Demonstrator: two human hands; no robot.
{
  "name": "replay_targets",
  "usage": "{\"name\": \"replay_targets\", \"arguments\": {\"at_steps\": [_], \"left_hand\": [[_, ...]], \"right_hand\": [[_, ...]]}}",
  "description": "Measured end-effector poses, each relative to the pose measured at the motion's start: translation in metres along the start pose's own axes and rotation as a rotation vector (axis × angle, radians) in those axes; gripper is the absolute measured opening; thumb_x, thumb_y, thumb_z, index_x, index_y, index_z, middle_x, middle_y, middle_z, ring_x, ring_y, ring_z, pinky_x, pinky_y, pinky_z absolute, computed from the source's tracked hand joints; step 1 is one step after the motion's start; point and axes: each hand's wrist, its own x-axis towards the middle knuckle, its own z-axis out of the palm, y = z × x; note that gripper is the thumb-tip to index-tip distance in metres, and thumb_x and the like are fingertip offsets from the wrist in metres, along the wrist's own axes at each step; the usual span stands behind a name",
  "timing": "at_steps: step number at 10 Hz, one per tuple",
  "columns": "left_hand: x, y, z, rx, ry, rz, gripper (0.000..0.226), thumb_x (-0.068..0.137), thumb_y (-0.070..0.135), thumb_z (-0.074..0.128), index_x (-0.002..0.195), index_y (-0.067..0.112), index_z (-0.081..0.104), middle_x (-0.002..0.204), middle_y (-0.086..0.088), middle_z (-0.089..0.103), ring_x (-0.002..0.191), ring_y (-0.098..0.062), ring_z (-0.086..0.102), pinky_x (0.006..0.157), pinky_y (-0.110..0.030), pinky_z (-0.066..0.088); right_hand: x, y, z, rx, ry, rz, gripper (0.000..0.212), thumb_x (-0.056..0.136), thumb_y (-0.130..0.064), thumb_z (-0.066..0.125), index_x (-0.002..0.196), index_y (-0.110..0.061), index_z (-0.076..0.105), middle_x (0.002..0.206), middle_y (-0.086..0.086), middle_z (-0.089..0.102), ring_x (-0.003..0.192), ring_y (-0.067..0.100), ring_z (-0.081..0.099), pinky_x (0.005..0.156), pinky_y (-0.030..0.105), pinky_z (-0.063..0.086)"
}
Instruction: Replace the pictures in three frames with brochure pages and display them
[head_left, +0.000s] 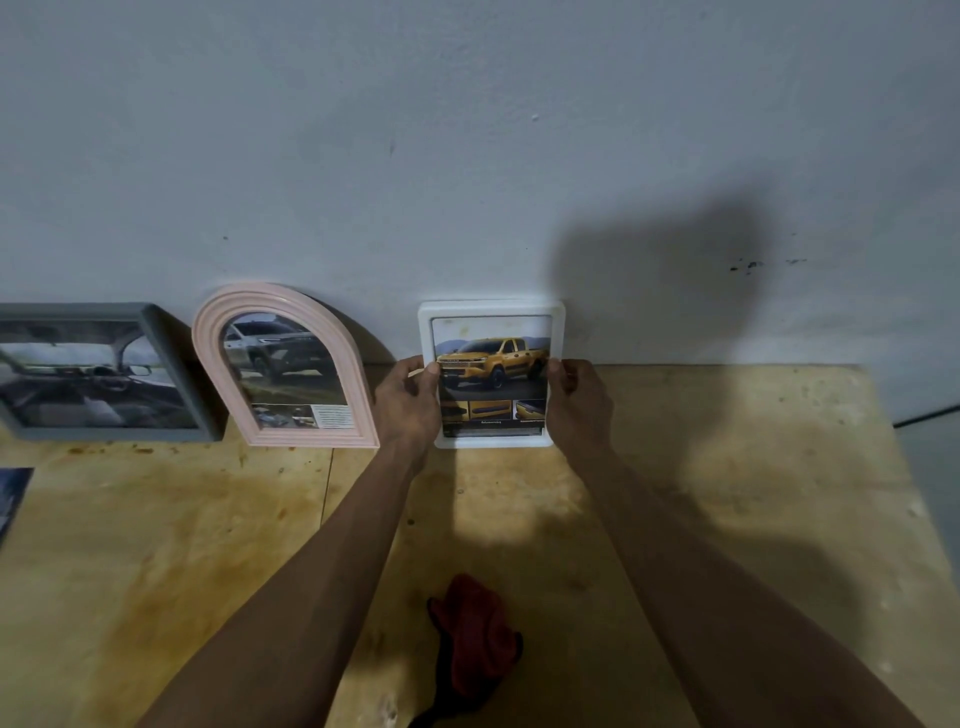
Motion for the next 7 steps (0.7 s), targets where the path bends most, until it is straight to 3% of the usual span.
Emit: {"name": "replay_targets", "arguments": {"at_steps": [1, 2, 3, 5, 7], "left_hand": [[-0.001, 0.001, 0.001, 0.010, 0.007, -0.001, 0.022, 0.101, 0.025, 0.056, 0.118, 0.012, 0.062, 0.102, -0.003, 0.067, 0.088, -0.009, 0.064, 0.063, -0.019, 0.050], [-0.001, 0.001, 0.002, 0.034, 0.003, 0.002, 0.029, 0.101, 0.027, 0.057, 0.124, 0.010, 0.060, 0.103, -0.002, 0.067, 0.090, -0.011, 0.064, 0.066, -0.021, 0.051], [-0.003, 0.002, 0.003, 0.040, -0.031, -0.005, 0.035, 0.100, 0.029, 0.057, 0.131, 0.013, 0.057, 0.112, -0.005, 0.069, 0.102, -0.018, 0.065, 0.084, -0.034, 0.056], [-0.011, 0.005, 0.000, 0.027, -0.041, 0.003, 0.041, 0.101, 0.029, 0.057, 0.137, 0.010, 0.053, 0.121, -0.005, 0.066, 0.109, -0.019, 0.061, 0.089, -0.033, 0.052], [-0.016, 0.006, -0.008, 0.019, -0.040, -0.025, 0.050, 0.101, 0.031, 0.057, 0.145, 0.011, 0.046, 0.137, -0.010, 0.058, 0.112, -0.014, 0.052, 0.093, -0.032, 0.048]], "right_hand": [[0.000, 0.000, 0.001, 0.020, -0.016, 0.021, 0.035, 0.104, -0.037, 0.042, 0.114, -0.008, 0.058, 0.098, 0.003, 0.061, 0.085, 0.015, 0.052, 0.071, 0.023, 0.032], [0.000, 0.000, 0.000, 0.035, -0.037, 0.032, 0.034, 0.104, -0.037, 0.041, 0.117, -0.010, 0.057, 0.098, 0.001, 0.061, 0.085, 0.015, 0.054, 0.072, 0.024, 0.036], [0.000, -0.001, -0.001, 0.055, -0.049, 0.035, 0.035, 0.103, -0.038, 0.042, 0.122, -0.011, 0.055, 0.100, 0.001, 0.060, 0.090, 0.017, 0.056, 0.074, 0.024, 0.037], [-0.001, -0.003, -0.003, 0.040, -0.075, 0.028, 0.039, 0.103, -0.038, 0.042, 0.132, -0.011, 0.050, 0.105, 0.001, 0.058, 0.094, 0.014, 0.051, 0.078, 0.023, 0.035], [-0.003, 0.000, -0.001, 0.080, -0.057, 0.063, 0.047, 0.101, -0.042, 0.045, 0.139, -0.012, 0.045, 0.124, 0.008, 0.061, 0.108, 0.021, 0.056, 0.084, 0.024, 0.037]]}}
